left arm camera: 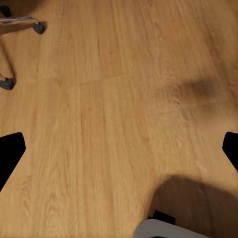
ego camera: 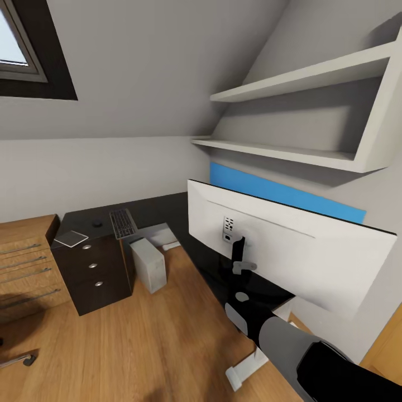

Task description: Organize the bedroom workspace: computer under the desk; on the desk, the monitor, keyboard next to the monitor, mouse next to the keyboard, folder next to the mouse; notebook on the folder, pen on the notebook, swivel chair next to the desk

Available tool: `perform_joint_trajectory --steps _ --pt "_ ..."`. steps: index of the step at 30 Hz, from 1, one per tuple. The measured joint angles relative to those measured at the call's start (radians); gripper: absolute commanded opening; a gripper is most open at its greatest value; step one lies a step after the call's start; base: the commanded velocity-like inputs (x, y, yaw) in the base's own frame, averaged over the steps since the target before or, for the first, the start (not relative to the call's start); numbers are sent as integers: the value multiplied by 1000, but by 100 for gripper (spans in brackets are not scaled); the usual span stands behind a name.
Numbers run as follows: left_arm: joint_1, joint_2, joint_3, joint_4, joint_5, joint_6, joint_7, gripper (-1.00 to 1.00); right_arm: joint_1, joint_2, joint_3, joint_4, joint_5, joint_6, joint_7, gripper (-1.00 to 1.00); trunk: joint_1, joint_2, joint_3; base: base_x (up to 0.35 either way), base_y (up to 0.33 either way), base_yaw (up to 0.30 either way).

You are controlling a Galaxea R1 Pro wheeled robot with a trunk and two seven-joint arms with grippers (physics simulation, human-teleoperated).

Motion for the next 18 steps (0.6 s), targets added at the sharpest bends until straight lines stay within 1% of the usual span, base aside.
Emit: perform_joint_trajectory --steps 18 --pt "0 0 0 0 0 0 -1 100 0 0 0 -6 0 0 0 100 0 0 0 -6 0 0"
